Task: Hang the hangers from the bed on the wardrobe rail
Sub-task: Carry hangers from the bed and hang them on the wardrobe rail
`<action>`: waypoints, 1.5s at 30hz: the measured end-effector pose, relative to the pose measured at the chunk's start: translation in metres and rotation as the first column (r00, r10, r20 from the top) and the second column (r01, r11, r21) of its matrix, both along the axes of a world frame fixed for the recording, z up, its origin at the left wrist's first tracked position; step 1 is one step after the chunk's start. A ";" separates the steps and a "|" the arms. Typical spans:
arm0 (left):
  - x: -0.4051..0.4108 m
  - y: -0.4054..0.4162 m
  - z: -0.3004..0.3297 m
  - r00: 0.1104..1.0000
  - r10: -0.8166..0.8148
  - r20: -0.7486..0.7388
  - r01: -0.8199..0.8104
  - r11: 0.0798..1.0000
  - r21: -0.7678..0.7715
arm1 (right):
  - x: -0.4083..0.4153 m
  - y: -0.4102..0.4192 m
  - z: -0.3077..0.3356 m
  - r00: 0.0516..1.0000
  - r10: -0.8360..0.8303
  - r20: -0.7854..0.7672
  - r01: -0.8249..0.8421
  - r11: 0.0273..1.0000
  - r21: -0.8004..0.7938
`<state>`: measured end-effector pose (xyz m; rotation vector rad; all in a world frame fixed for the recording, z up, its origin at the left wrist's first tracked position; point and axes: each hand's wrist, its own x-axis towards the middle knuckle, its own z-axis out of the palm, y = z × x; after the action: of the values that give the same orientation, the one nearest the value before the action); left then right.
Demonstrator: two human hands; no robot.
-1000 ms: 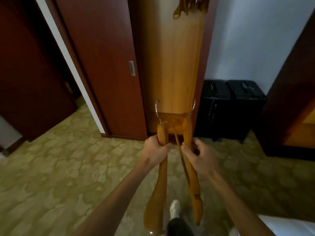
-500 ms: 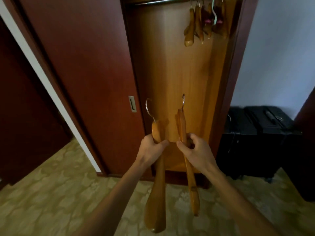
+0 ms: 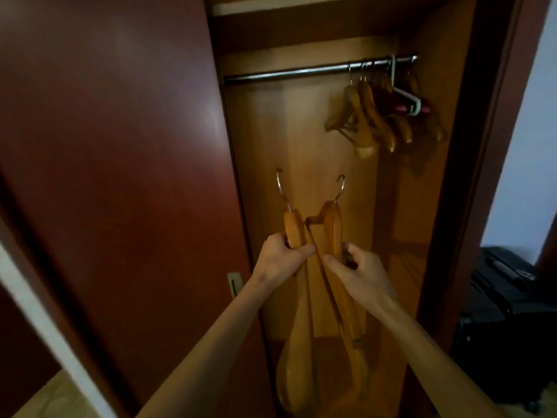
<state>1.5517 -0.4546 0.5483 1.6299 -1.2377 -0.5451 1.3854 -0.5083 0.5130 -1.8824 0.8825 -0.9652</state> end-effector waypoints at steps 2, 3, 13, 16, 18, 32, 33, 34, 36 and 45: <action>0.028 -0.035 0.020 0.999 -0.038 0.009 0.038 0.999 -0.017 | 0.027 -0.026 0.016 1.000 -0.030 0.008 0.030 1.000 0.003; 0.040 -0.053 0.030 0.998 -0.053 0.017 0.054 0.998 -0.025 | 0.039 -0.039 0.025 0.999 -0.049 0.015 0.049 0.999 -0.002; 0.105 -0.218 0.128 0.983 -0.154 0.102 0.163 0.982 -0.095 | 0.110 -0.198 0.132 0.989 -0.140 0.052 0.148 0.963 -0.223; 0.112 -0.263 0.158 0.992 -0.110 0.057 0.116 0.987 -0.113 | 0.124 -0.251 0.163 0.991 -0.124 0.058 0.135 0.953 -0.270; 0.117 -0.292 0.178 0.997 -0.068 0.036 0.072 0.991 -0.114 | 0.130 -0.282 0.184 0.992 -0.115 0.058 0.127 0.951 -0.282; 0.118 -0.418 0.240 0.985 0.002 0.173 0.015 0.995 -0.096 | 0.128 -0.392 0.280 0.976 -0.177 -0.127 0.145 0.964 -0.225; 0.117 -0.422 0.239 0.984 -0.008 0.178 0.023 0.996 -0.084 | 0.127 -0.394 0.279 0.973 -0.190 -0.132 0.159 0.964 -0.213; 0.117 -0.427 0.238 0.984 -0.020 0.178 0.032 0.997 -0.069 | 0.126 -0.397 0.277 0.972 -0.195 -0.131 0.167 0.966 -0.195; 0.118 -0.437 0.235 0.987 -0.044 0.155 0.052 0.997 -0.052 | 0.125 -0.402 0.271 0.974 -0.194 -0.119 0.172 0.970 -0.170; 0.092 -0.469 0.215 0.987 -0.149 0.065 0.151 0.989 -0.012 | 0.105 -0.409 0.271 0.951 -0.297 -0.090 0.282 0.948 -0.147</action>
<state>1.6441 -0.9237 0.7630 1.5585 -1.4170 -0.5776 1.4900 -0.9177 0.7837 -1.9691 1.2144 -1.1262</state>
